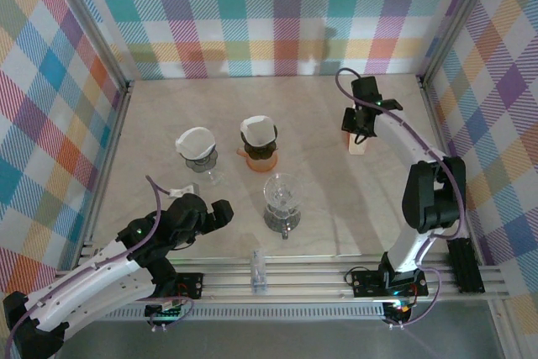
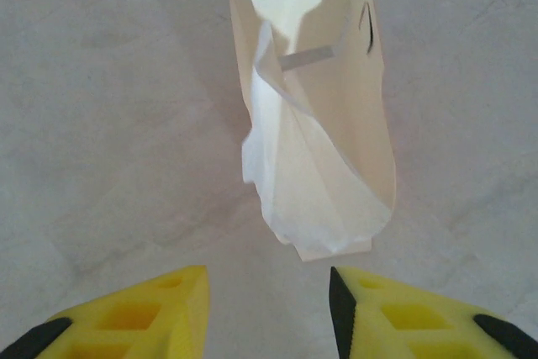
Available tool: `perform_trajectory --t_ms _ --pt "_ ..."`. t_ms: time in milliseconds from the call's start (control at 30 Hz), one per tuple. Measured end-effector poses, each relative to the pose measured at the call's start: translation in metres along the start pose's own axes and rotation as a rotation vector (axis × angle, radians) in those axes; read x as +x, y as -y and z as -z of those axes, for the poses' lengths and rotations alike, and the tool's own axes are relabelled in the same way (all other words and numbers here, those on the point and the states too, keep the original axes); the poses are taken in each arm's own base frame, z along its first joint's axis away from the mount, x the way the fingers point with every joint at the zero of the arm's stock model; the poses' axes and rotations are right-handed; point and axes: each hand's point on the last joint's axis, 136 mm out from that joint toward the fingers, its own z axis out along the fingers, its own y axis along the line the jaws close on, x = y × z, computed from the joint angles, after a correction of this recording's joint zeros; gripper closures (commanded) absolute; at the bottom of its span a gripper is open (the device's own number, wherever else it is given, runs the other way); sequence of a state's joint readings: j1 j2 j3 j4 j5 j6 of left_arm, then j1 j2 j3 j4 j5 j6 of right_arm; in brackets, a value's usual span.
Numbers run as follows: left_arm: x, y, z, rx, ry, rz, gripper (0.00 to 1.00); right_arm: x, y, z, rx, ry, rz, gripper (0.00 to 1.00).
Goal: Place the coffee filter in the dripper
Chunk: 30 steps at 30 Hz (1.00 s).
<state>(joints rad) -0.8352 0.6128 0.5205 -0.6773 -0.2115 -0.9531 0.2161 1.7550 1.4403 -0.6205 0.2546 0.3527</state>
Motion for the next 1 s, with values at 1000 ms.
perform_trajectory --t_ms 1000 --pt "0.002 -0.003 -0.005 -0.028 -0.014 -0.010 0.00 -0.016 0.000 -0.040 0.094 -0.042 0.018 0.86"
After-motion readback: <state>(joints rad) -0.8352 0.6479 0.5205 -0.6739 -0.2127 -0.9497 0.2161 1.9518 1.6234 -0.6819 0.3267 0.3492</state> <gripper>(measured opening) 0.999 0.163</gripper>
